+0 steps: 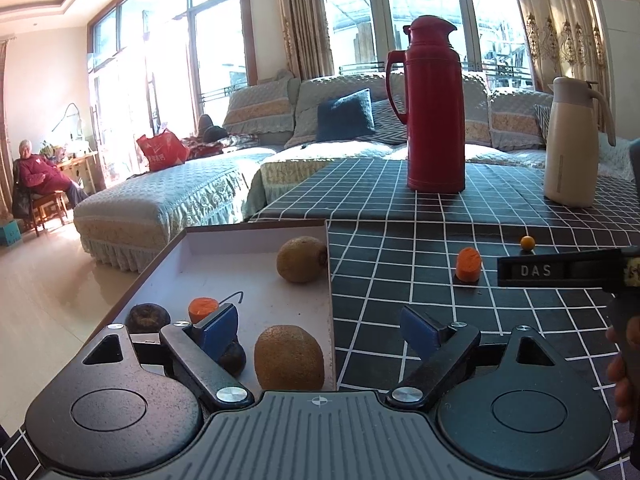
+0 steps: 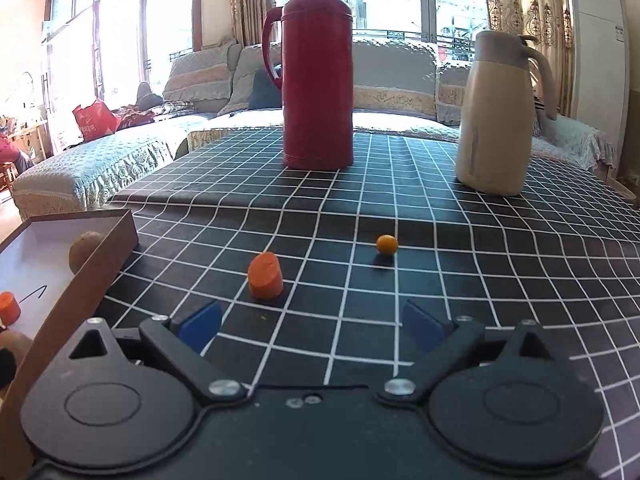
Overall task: Organize fruits
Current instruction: 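Move the right tool to the orange carrot piece and grasp it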
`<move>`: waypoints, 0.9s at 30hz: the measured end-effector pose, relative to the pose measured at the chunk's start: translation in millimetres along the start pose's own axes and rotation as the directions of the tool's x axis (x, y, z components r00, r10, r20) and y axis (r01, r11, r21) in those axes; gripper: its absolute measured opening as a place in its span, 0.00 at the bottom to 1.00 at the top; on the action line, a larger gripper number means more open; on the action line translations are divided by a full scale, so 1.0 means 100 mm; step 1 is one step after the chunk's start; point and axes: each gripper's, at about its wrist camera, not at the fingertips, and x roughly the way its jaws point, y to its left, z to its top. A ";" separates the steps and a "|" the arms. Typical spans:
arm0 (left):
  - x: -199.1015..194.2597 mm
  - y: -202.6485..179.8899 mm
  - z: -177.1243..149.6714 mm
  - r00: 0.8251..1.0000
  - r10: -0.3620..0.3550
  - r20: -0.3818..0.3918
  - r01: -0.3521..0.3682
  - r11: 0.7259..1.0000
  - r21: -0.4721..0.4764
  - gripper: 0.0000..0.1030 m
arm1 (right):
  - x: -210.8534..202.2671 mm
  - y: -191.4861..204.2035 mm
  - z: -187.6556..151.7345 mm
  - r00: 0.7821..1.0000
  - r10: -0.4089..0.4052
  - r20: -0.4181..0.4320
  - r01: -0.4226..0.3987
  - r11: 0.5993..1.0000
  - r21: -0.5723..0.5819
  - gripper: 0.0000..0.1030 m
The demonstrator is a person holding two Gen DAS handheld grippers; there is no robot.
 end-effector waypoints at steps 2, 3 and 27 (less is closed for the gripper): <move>0.01 0.06 0.01 1.000 0.003 0.003 -0.003 1.000 -0.013 0.86 | 0.21 0.07 0.09 1.000 0.004 -0.018 -0.004 1.000 -0.014 0.89; 0.01 0.08 0.01 1.000 0.003 0.001 -0.003 1.000 -0.021 0.86 | 0.30 0.10 0.12 1.000 0.009 -0.030 -0.010 1.000 -0.016 0.87; 0.12 0.44 -0.01 0.999 0.051 -0.011 -0.052 0.994 -0.096 0.87 | 0.91 0.26 0.17 0.989 0.031 -0.145 -0.032 0.999 -0.008 0.28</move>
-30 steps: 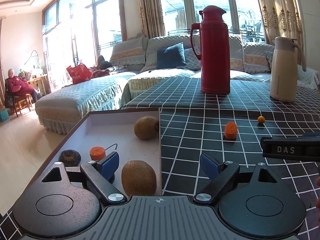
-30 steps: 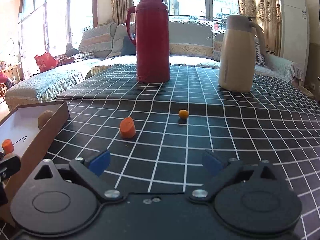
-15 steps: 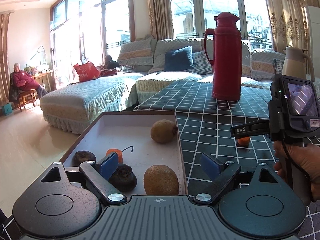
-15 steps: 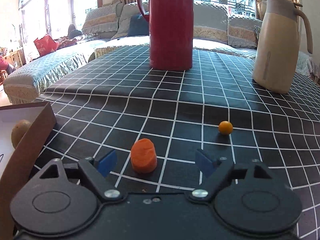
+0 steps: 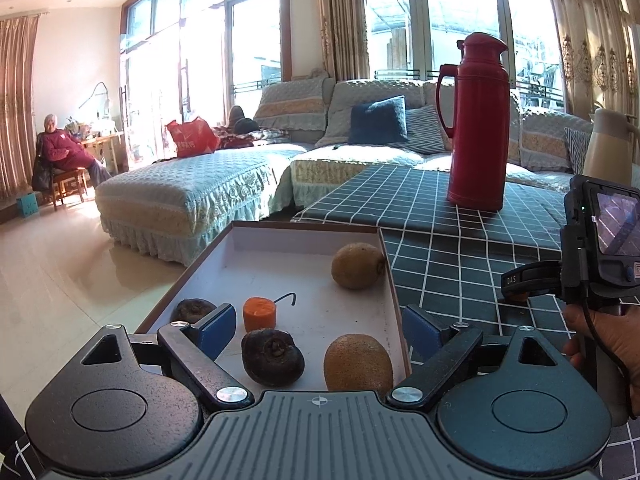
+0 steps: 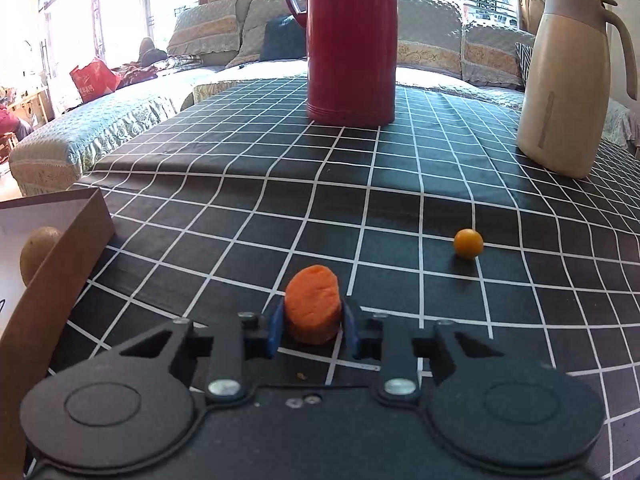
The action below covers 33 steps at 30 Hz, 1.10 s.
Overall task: Organize fruits
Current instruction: 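Move the right tool to the orange carrot piece and grasp it, then carry the carrot piece into the tray and open the right tool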
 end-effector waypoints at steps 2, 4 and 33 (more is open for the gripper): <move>0.01 0.02 0.00 1.000 0.008 -0.001 -0.008 1.000 -0.002 0.87 | -0.08 -0.02 -0.03 1.000 0.018 0.018 -0.018 1.000 0.005 0.28; 0.02 0.03 0.00 1.000 0.012 -0.001 -0.012 1.000 -0.005 0.87 | -0.19 -0.01 -0.04 0.999 0.034 0.035 -0.034 0.999 0.002 0.28; 0.09 0.68 -0.04 0.989 0.149 -0.024 -0.150 0.985 -0.087 0.88 | -0.70 1.69 -0.09 0.931 0.364 -0.033 -0.363 0.912 -0.190 0.29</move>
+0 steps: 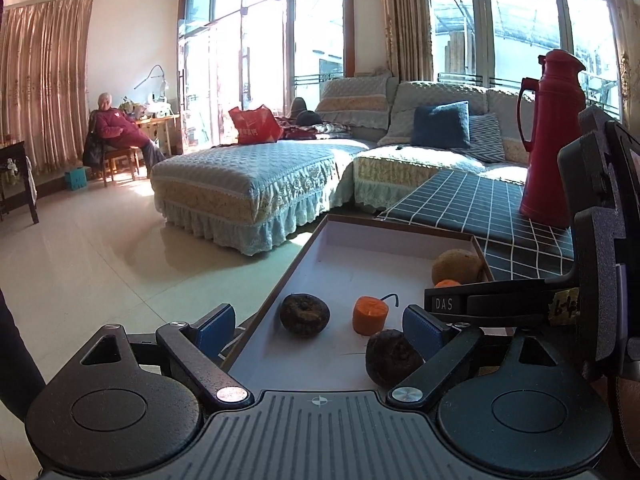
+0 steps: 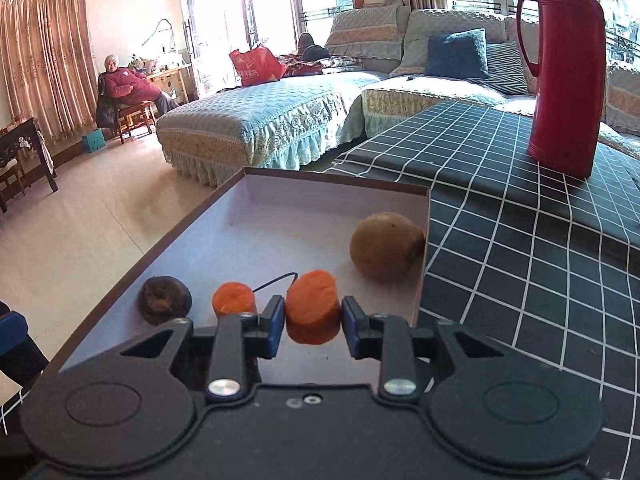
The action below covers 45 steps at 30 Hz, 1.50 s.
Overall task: Organize fruits
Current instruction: 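Carry the carrot piece into the tray and open the right tool, then withdraw the open right tool from the tray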
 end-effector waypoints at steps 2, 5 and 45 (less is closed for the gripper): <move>0.01 0.01 -0.02 1.000 0.010 -0.005 -0.010 1.000 0.005 0.88 | 0.03 0.03 -0.02 1.000 -0.002 -0.006 0.002 1.000 0.001 0.30; 0.03 0.03 -0.02 1.000 0.016 -0.014 -0.016 1.000 -0.002 0.88 | 0.03 0.06 -0.03 1.000 -0.010 -0.014 0.010 1.000 -0.004 0.30; -0.49 -1.27 -0.01 0.971 -0.231 0.056 0.221 0.964 0.146 0.89 | -1.77 -1.80 -1.13 0.876 -0.479 0.058 0.442 0.845 0.302 0.84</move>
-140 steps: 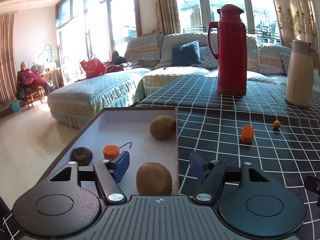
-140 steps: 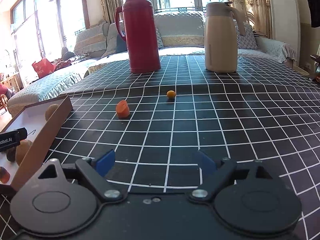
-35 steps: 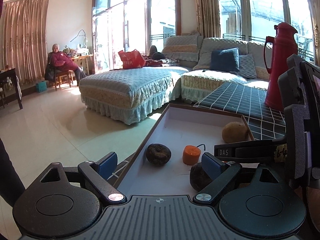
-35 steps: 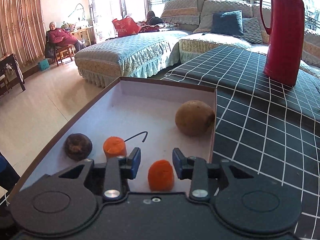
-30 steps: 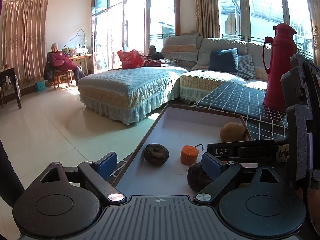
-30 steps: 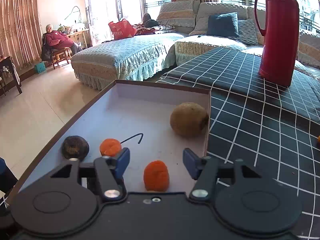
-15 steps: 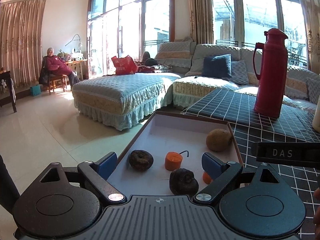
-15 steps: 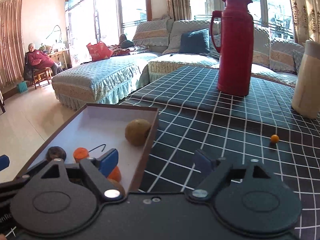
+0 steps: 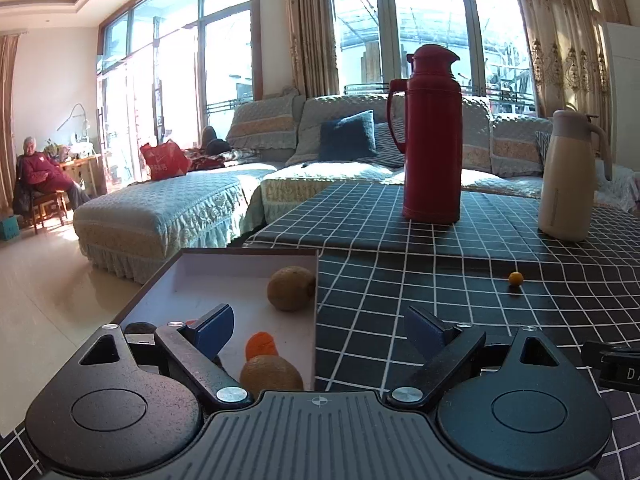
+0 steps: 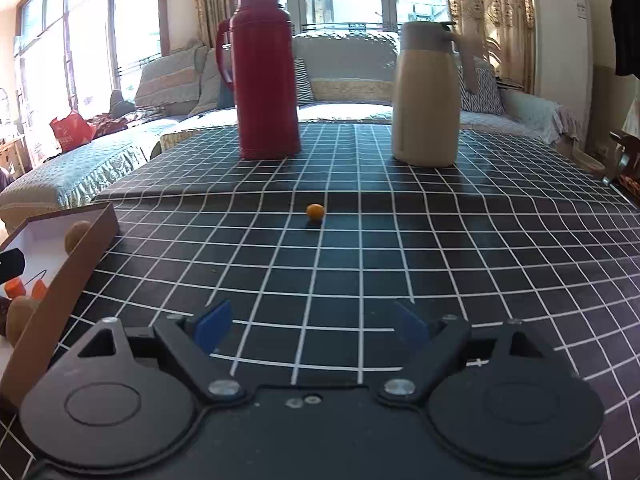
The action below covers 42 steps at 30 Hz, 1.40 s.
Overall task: Organize fruits
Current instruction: 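Withdraw the open right tool from the tray, then move the left tool to the small orange kumquat and grasp it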
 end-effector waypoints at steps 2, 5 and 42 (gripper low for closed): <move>0.03 -0.19 0.05 1.000 -0.027 -0.003 0.027 1.000 0.009 0.89 | 0.00 -0.18 -0.02 1.000 -0.013 0.001 0.012 0.999 0.040 0.84; 0.13 -0.50 0.12 0.999 -0.049 -0.007 0.049 0.998 0.030 0.89 | -0.02 -0.38 -0.03 1.000 -0.028 0.002 0.028 0.997 0.075 0.84; 1.96 -2.43 0.30 0.979 -0.144 -0.146 0.168 0.970 0.175 0.71 | -0.19 -1.07 -0.13 0.999 0.007 0.046 -0.014 0.988 0.154 0.84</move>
